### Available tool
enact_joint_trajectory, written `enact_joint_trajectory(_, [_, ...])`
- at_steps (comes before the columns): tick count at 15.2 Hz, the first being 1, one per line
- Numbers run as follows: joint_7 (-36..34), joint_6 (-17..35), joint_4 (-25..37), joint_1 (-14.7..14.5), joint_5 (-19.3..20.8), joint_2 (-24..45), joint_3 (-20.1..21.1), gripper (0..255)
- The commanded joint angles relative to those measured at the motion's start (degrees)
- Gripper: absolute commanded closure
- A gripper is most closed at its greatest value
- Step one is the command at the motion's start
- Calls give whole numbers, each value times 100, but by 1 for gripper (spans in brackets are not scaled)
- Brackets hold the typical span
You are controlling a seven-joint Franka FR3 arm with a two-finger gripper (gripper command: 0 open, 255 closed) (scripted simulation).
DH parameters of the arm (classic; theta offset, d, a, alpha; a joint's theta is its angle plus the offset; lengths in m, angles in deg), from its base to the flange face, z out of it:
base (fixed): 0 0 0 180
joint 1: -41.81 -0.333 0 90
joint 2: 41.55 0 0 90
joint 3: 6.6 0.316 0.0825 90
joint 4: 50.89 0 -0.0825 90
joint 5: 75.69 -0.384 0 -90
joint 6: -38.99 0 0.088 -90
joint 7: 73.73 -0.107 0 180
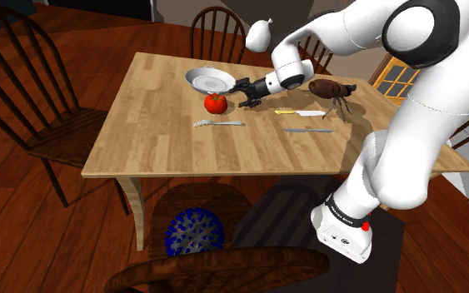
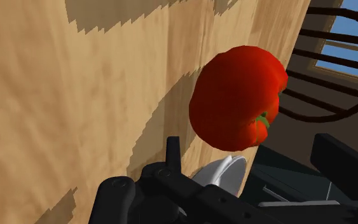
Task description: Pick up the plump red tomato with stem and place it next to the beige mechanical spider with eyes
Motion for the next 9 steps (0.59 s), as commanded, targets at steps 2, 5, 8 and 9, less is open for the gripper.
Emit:
enact_joint_trajectory(2, [190,-189,226,51,-510,398,86,0])
enact_joint_trajectory(5, [237,-236,398,49,-732,670,173,0])
enact_joint_trajectory(8, [268,-268,552,51,-909,899,248,0])
enact_joint_trajectory(9, [268,-269,552,51,-909,899,249,0])
